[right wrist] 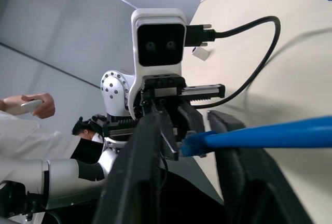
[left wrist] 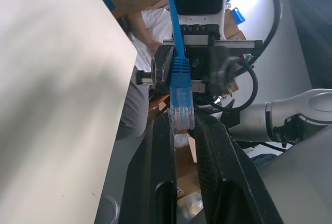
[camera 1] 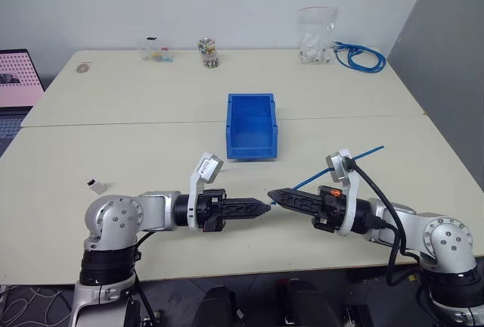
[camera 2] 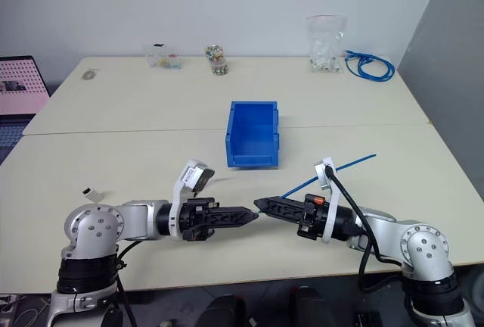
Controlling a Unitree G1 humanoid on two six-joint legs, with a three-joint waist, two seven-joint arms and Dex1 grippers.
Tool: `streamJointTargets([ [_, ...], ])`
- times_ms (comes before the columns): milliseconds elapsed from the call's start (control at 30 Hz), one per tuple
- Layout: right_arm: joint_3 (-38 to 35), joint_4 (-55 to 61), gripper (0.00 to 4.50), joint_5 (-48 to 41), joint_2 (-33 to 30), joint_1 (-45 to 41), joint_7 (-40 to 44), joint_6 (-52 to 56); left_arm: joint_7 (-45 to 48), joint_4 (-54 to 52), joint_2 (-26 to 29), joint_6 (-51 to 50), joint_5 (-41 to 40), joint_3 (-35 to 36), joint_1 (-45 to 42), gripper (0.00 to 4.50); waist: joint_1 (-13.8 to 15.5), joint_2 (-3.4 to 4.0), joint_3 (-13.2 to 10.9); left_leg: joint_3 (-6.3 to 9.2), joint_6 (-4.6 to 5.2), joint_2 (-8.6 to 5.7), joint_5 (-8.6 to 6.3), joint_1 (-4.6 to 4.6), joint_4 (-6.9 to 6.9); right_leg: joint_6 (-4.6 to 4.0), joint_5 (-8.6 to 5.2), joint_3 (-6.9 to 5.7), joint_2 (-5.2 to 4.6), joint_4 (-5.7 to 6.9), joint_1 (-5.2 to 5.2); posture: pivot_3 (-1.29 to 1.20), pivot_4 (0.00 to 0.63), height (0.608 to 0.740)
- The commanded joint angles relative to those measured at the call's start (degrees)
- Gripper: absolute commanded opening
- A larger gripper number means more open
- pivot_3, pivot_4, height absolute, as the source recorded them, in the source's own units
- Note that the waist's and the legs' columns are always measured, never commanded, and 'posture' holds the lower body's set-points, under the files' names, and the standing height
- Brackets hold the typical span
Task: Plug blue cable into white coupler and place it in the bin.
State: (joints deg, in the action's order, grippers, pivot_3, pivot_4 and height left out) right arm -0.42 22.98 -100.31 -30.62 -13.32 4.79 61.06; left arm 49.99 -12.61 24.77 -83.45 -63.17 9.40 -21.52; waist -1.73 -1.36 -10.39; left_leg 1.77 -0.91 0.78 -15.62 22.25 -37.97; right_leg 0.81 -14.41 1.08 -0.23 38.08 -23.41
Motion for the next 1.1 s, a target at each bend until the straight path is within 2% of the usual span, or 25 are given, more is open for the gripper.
streamJointTargets([
  [33, 0.80, 1.28, 0.32, -2.32, -0.52, -0.81, 1.49, -0.74, -1.27, 0.67, -0.02, 1.80, -1.03, 0.56, -0.75, 0.22, 0.00, 0.00, 0.00, 0.00, 0.00, 0.00, 0.00, 0.00, 0.00, 0.00, 0.00, 0.00, 0.00, 0.00, 0.00, 0.00, 0.150, 0.740],
  [67, 0.92, 1.21, 0.17, -2.24, -0.69, -0.85, 1.64, -0.84, -1.40, 0.59, 0.01, 1.95, -1.20, 0.54, -0.59, 0.22, 0.00, 0.00, 0.00, 0.00, 0.00, 0.00, 0.00, 0.00, 0.00, 0.00, 0.00, 0.01, 0.00, 0.00, 0.00, 0.00, 0.150, 0.740],
  [300, 1.66, 0.79, 0.15, -1.70, -1.27, -1.58, 1.59, -1.60, -0.42, -1.06, 1.29, 4.97, -0.77, -0.44, 0.76, 0.22, -0.01, 0.00, 0.00, 0.00, 0.00, 0.00, 0.00, 0.01, 0.00, 0.00, 0.00, 0.00, 0.00, -0.01, 0.00, 0.00, 0.150, 0.740],
  [333, 1.79, 0.74, 0.15, -1.44, -1.38, -1.87, 1.72, -1.64, 0.56, -1.62, 2.09, 5.62, -0.48, -0.92, 1.21, 0.57, -0.02, 0.00, 0.00, 0.00, 0.00, 0.01, 0.00, 0.01, 0.00, 0.00, 0.00, 0.00, 0.00, -0.02, -0.01, 0.00, 0.150, 0.740],
  [500, 1.66, -0.79, 0.15, -0.36, -2.62, -3.67, 3.20, -1.25, 7.69, -6.68, 10.03, 9.88, 1.29, -4.39, 4.92, 1.64, -0.10, 0.02, -0.01, -0.01, 0.00, 0.02, 0.00, 0.03, 0.03, -0.01, 0.00, 0.03, 0.01, -0.02, -0.06, 0.00, 0.150, 0.740],
  [600, 1.39, -2.25, 0.15, 0.79, -3.99, -4.74, 5.28, -0.42, 9.69, -11.27, 14.81, 16.53, 6.44, -6.63, 9.49, 2.29, -0.03, 0.03, -0.02, -0.08, 0.00, 0.02, 0.00, 0.02, 0.08, -0.02, -0.01, 0.07, 0.00, -0.05, -0.08, 0.00, 0.150, 0.740],
  [667, 1.37, -3.81, 0.15, 2.13, -4.89, -5.71, 7.21, 0.39, 7.88, -13.70, 16.54, 22.55, 11.98, -7.28, 13.29, 2.74, 0.09, 0.03, -0.02, -0.07, 0.00, 0.03, 0.00, 0.05, 0.07, -0.02, -0.01, 0.06, -0.02, -0.08, -0.08, 0.00, 0.150, 0.740],
  [800, 1.57, -7.20, 0.15, 6.91, -6.24, -8.34, 12.44, 1.97, -5.57, -18.82, 14.16, 31.75, 23.10, -5.03, 20.13, 3.69, 0.19, 0.05, -0.03, -0.13, 0.00, 0.00, -0.01, 0.08, 0.07, -0.02, -0.01, 0.11, -0.17, -0.14, -0.10, 0.00, 0.150, 0.740],
  [867, 1.66, -9.48, 0.15, 9.03, -6.09, -10.20, 14.82, 2.38, -20.77, -22.44, 8.40, 36.33, 33.18, -3.80, 24.50, 4.02, 0.24, 0.08, -0.05, -0.12, 0.00, 0.01, -0.01, 0.09, 0.07, 0.03, 0.02, 0.13, -0.33, -0.19, -0.10, 0.00, 0.150, 0.740],
  [933, 1.81, -10.92, 0.15, 10.69, -5.51, -11.47, 16.24, 2.74, -29.41, -24.52, 4.78, 40.14, 40.18, -3.73, 27.93, 4.46, 0.18, 0.07, -0.05, -0.12, 0.00, -0.03, -0.01, 0.14, 0.04, 0.06, 0.04, 0.10, -0.41, -0.18, -0.09, 0.00, 0.150, 0.740],
  [1033, 2.41, -12.48, 0.15, 13.02, -4.83, -12.90, 19.10, 3.89, -44.70, -26.51, -3.81, 46.08, 51.63, -2.64, 33.61, 4.49, 0.37, 0.03, -0.05, -0.17, 0.01, -0.02, -0.01, 0.13, 0.06, 0.13, 0.09, 0.18, -0.43, -0.25, -0.09, 0.00, 0.150, 0.740],
  [1100, 2.76, -13.38, 0.15, 14.54, -4.43, -13.74, 20.83, 4.73, -51.72, -27.21, -8.33, 48.31, 56.35, -1.67, 35.59, 4.49, 0.44, 0.04, -0.05, -0.15, 0.01, -0.03, -0.01, 0.17, 0.05, 0.13, 0.09, 0.14, -0.45, -0.25, -0.10, 0.00, 0.150, 0.740],
])
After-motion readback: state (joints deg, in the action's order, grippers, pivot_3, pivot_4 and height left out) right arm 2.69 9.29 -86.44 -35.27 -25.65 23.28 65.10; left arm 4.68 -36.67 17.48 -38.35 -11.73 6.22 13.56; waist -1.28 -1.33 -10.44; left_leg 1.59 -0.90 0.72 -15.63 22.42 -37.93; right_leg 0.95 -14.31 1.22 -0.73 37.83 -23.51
